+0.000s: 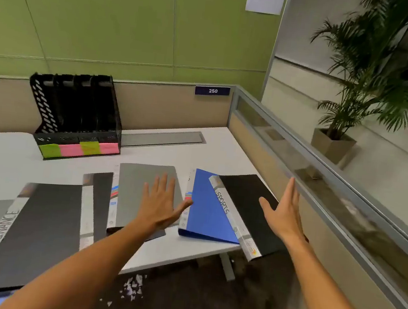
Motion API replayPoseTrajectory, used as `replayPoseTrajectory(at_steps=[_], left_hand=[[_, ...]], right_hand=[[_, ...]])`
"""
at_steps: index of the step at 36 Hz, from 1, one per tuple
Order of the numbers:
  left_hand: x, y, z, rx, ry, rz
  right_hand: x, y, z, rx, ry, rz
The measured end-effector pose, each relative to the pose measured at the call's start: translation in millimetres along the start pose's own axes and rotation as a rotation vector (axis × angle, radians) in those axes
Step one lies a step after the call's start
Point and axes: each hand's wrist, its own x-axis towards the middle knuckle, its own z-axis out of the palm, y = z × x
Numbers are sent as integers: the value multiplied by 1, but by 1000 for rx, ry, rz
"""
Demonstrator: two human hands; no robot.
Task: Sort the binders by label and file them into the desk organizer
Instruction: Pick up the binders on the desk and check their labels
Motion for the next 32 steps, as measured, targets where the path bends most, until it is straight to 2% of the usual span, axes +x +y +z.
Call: replayPoseTrajectory(at_steps=[11, 17, 24, 32], left_hand=[[20, 56, 69, -204, -180, 24], [38, 81, 112, -350, -294, -47], [51, 101, 147, -410, -411, -52], [64, 116, 165, -614, -444, -90]], right_hand=[[-5, 47, 30, -11, -98, 194], [4, 80, 52, -44, -144, 365], [11, 106, 77, 63, -11, 753], [15, 123, 99, 450, 181, 1128]])
